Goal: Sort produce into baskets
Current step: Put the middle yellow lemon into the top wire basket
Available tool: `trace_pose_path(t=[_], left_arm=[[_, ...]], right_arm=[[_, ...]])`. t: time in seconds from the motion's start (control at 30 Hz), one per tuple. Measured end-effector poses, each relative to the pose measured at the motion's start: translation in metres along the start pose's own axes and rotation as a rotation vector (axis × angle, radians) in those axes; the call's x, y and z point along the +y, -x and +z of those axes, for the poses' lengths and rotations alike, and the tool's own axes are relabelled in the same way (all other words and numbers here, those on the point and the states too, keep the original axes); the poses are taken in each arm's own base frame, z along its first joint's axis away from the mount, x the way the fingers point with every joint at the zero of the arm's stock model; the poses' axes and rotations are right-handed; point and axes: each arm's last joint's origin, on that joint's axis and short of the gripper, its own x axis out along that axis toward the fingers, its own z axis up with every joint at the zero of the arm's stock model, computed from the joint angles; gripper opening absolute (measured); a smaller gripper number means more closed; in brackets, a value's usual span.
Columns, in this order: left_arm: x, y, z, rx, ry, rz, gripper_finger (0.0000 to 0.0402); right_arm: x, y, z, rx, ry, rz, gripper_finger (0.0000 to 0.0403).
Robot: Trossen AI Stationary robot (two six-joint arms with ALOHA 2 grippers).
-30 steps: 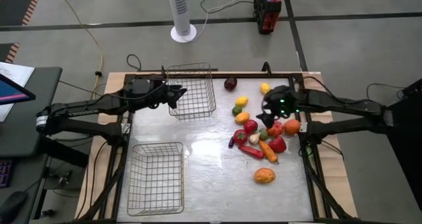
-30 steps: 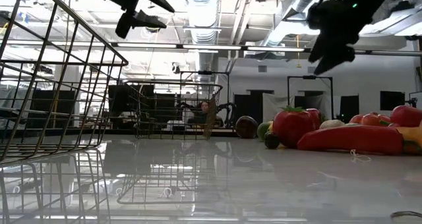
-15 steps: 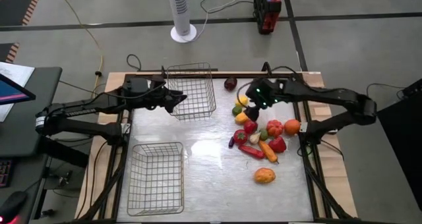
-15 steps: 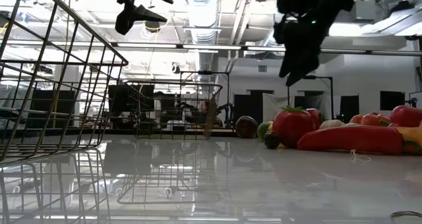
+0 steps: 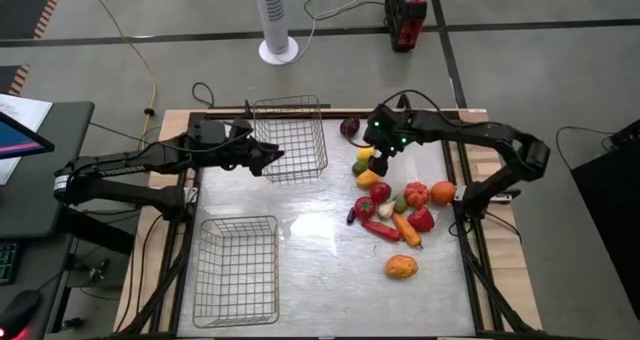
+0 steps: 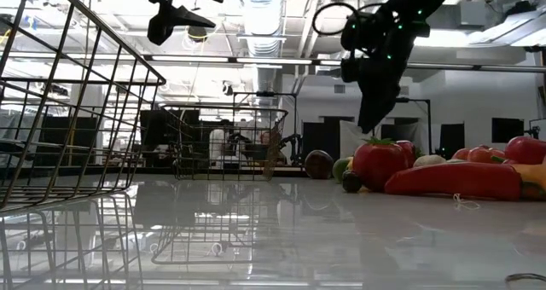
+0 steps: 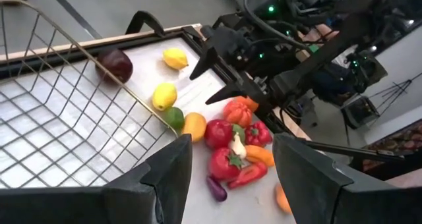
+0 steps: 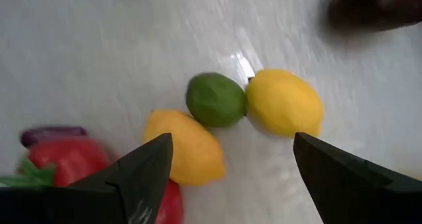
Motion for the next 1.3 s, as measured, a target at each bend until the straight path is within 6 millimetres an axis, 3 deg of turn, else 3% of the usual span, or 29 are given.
trace_pose_path(t=[0.2,0.5,0.8,1.07,1.3], left_arm=[[0.001,0.000,-0.001,0.022,0.023,-0.001,0.0198],[0.001,0.000,-0.001,0.000,-0.002,0.020,0.0198],[0.000,0.004,0.000,0.005,-0.013,-0.011,0.0198],[-0.004,0.004,0.005,-0.039,-0.009,-0.049,0.0198],[-0.015,0.007,0.017,-0.162,-0.022,-0.179,0.0198]], right_arm=[[-0.005,-0.006,-0.005,0.066,0.128,0.013,0.0337],[-0.010,-0.036,0.004,0.117,0.276,-0.018,0.0325],[-0.016,-0.029,0.024,0.033,0.391,-0.053,0.0324],[-0.023,-0.029,0.024,0.019,0.363,-0.030,0.0324],[-0.026,-0.055,0.022,0.075,0.345,-0.002,0.0324]])
